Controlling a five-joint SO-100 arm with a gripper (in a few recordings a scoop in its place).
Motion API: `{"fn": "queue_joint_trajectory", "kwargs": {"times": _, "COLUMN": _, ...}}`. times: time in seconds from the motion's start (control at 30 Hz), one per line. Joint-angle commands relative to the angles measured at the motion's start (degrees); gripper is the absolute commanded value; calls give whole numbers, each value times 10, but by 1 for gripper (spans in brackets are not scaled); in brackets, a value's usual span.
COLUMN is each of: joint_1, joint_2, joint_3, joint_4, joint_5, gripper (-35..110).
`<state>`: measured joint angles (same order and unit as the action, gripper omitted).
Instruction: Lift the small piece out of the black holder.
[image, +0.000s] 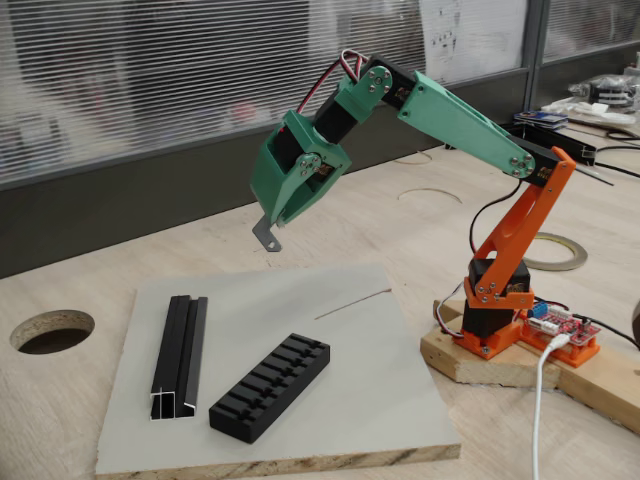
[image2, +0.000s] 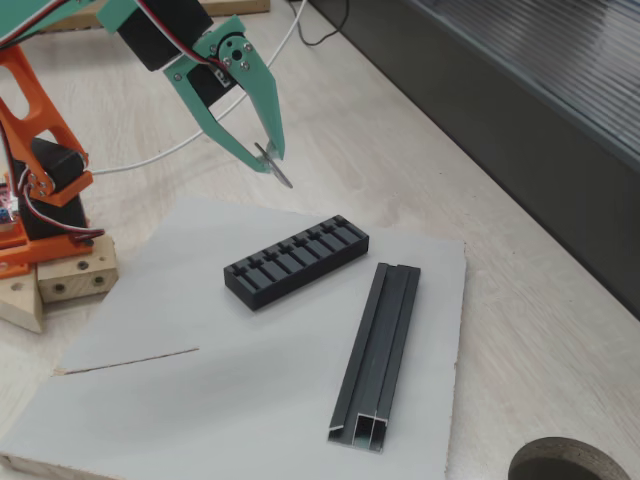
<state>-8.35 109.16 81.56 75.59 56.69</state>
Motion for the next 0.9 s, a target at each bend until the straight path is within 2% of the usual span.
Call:
{"fn": "queue_joint_trajectory", "kwargs": {"times": 0.0, "joint_1": 0, "joint_2": 24, "joint_3": -11, "joint_4": -1, "joint_5": 6, "gripper": 4}}
{"fn": "queue_joint_trajectory", "kwargs": {"times": 0.87, "joint_1": -1, "joint_2": 23, "joint_3": -11, "joint_4": 2, "joint_5": 6, "gripper": 4}}
